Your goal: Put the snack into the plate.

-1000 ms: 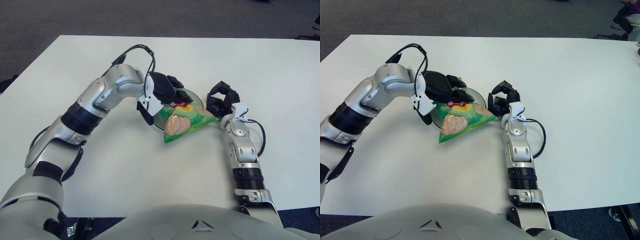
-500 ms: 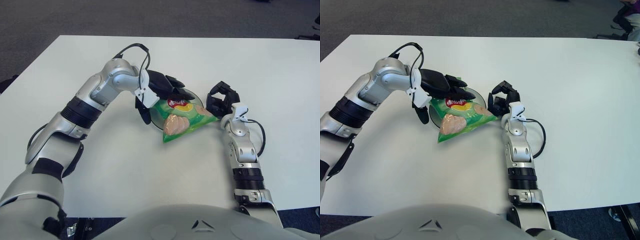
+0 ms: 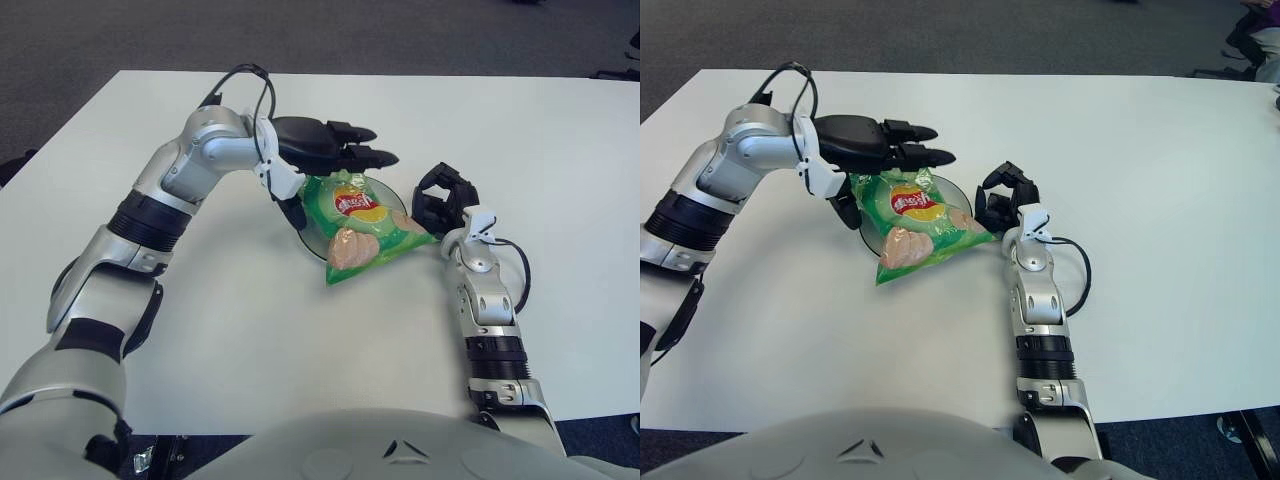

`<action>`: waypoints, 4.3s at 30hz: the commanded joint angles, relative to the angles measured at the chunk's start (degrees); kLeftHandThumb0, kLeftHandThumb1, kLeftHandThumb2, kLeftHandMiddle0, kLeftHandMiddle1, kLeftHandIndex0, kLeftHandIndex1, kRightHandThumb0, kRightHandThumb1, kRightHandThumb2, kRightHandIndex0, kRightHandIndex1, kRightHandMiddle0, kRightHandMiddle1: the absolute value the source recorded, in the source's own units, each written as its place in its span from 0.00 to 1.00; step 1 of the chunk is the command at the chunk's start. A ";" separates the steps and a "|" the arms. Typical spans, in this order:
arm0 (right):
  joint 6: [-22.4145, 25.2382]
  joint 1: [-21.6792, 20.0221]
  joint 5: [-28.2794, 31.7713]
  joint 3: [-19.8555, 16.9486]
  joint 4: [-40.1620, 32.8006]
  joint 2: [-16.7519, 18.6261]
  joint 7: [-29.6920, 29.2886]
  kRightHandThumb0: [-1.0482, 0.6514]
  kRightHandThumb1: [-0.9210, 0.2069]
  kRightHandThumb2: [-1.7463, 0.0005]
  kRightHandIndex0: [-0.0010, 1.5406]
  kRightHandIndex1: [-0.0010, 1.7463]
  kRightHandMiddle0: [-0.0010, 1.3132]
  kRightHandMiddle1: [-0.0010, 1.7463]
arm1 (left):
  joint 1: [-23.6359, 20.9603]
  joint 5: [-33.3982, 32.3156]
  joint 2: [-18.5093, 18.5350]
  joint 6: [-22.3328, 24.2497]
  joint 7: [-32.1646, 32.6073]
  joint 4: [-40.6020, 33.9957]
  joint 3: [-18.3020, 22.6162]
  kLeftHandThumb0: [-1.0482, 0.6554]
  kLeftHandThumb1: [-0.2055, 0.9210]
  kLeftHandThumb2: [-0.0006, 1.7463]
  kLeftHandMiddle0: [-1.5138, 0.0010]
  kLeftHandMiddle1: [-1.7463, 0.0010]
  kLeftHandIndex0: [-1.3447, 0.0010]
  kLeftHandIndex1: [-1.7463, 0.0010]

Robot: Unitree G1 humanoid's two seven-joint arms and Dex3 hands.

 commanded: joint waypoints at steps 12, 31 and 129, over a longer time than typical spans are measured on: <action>-0.20 3.92 1.06 -1.08 3.52 0.03 0.22 0.32 0.58 0.21 0.82 1.00 0.50 1.00 | 8.82 0.50 5.47 -0.93 9.87 -1.81 9.47 0.01 0.87 0.13 1.00 1.00 1.00 1.00; -0.65 3.63 0.86 -1.40 4.33 -0.90 0.82 0.32 0.58 0.21 0.82 1.00 0.50 1.00 | 25.98 -5.03 11.17 15.63 9.44 -12.14 18.73 0.06 0.84 0.10 1.00 1.00 1.00 1.00; 3.66 3.35 1.01 -2.36 2.08 -0.50 -0.39 0.32 0.60 0.20 0.83 1.00 0.51 1.00 | 51.77 -30.84 -29.31 34.92 45.70 -12.20 25.12 0.28 0.27 0.90 0.11 0.00 0.41 0.00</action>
